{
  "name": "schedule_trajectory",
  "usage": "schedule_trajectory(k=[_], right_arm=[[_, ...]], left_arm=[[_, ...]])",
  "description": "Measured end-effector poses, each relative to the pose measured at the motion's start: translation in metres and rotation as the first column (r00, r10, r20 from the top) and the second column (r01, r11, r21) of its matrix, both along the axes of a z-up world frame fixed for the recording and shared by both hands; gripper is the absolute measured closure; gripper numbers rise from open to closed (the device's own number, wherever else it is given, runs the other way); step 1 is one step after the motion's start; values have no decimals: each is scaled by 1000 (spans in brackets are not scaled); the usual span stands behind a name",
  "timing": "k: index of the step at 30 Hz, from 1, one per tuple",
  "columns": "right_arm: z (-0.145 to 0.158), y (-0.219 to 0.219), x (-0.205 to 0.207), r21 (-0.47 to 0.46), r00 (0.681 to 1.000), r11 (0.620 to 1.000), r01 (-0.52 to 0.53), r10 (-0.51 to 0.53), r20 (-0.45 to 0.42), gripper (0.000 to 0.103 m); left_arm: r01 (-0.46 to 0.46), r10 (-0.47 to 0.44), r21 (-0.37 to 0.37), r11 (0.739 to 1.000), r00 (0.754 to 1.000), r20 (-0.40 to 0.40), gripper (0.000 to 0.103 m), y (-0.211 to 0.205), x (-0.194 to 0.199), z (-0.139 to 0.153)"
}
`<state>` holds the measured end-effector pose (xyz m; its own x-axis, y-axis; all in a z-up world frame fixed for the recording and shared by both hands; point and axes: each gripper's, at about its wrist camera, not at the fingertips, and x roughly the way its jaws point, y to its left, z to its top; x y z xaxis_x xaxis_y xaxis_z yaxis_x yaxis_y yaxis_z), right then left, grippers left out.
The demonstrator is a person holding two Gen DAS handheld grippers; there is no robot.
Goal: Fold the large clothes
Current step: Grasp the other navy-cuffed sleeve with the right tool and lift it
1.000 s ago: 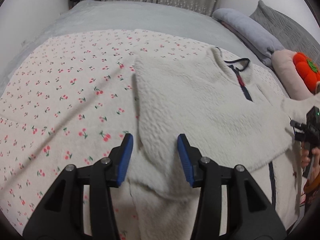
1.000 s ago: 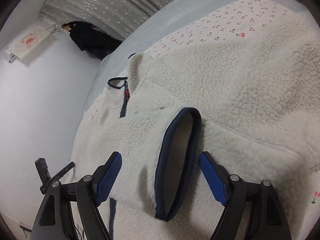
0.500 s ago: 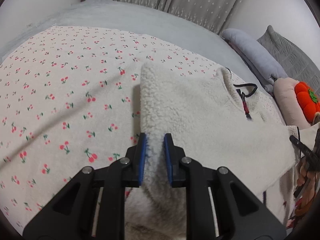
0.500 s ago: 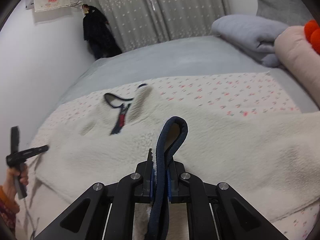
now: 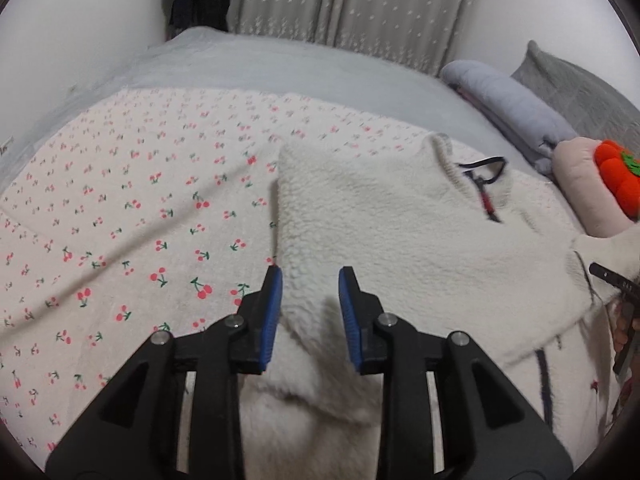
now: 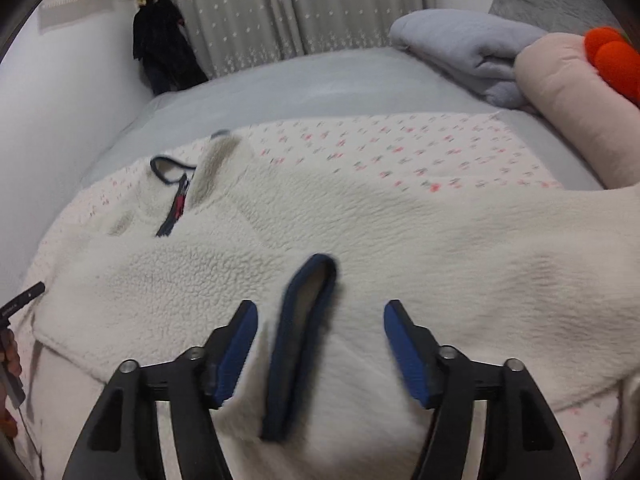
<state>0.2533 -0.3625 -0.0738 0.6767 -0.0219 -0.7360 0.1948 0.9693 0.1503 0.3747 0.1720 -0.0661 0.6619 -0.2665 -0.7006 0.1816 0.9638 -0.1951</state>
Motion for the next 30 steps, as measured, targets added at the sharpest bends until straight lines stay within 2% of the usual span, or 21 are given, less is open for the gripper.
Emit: schedule_trajectory(k=[2,4,7,8,9,12,13,14,16,17,21,26,28,30], right_arm=[[13,-19,-20,-1,999,999,48,-48,12,31],[23,-33,-35,-6,996,997,81,-81,29,29],[42,-57,-64,-40,988,988,148,-146,60,23],[49,-67,-75,-53,982,983,176,-171,73,23],[53,-73,-82,-60,979,980,192,-187,79,23],[71,-97,-108,-65,965,966,249,-242,103,22],[79,-106,-118,-63,958,961,268,-260,120,20],[84,-111,-124,-63,953,957,282,-273,131,19],[98,-126,-141,-64,935,943,328,-314,166,17],[104,-135,-149,-61,925,935,349,-334,181,16],[121,-171,-174,-41,879,897,440,-421,222,13],[126,-215,-192,87,823,861,501,-505,261,13],[122,-236,-193,149,789,832,534,-554,266,13],[119,-253,-189,162,770,809,565,-588,250,13]], left_arm=[[31,-31,-5,999,999,19,72,-1,-14,8],[55,-55,-14,998,998,-4,72,2,-24,4],[48,-46,22,999,993,-111,72,3,-28,-29],[49,-44,40,998,991,-124,72,3,-31,-40],[47,-43,45,998,994,-96,72,2,-37,-40],[4,-3,4,1000,993,-115,70,6,-43,-29],[-13,12,-11,1000,993,-121,58,7,-44,-26],[-35,32,-18,999,992,-120,40,8,-48,-22],[-75,72,-21,997,993,-93,25,8,-57,-12],[-84,82,-22,996,993,-84,21,8,-61,-7],[-110,109,-5,994,987,-119,16,4,-70,1],[-142,143,20,990,979,-143,13,1,-79,7],[-152,154,26,988,977,-145,13,0,-81,9],[-161,162,20,987,976,-146,12,0,-83,12]])
